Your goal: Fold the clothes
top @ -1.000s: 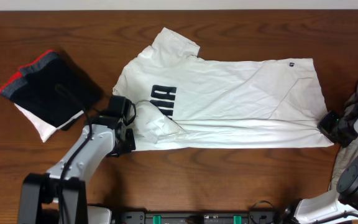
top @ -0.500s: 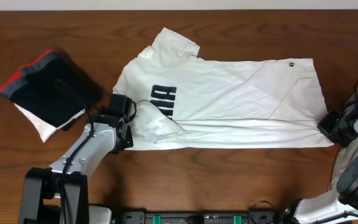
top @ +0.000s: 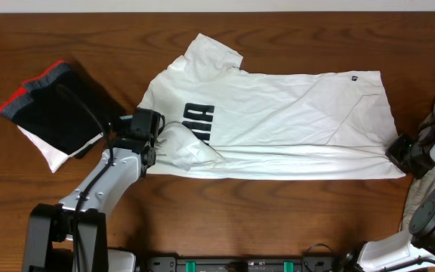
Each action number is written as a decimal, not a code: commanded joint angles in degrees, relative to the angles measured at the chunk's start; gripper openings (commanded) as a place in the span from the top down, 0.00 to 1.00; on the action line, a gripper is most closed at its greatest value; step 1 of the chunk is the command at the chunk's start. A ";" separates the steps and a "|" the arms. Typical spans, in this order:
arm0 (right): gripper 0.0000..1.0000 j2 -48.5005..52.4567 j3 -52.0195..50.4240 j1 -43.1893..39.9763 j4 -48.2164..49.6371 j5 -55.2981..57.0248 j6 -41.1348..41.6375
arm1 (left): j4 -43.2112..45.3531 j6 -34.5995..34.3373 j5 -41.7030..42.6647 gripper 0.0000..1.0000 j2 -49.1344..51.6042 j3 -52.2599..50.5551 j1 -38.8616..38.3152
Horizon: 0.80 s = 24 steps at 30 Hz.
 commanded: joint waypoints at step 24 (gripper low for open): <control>0.93 2.62 -2.40 -1.81 -1.38 4.83 0.76 | 1.51 7.30 5.09 0.65 -0.52 -0.09 0.17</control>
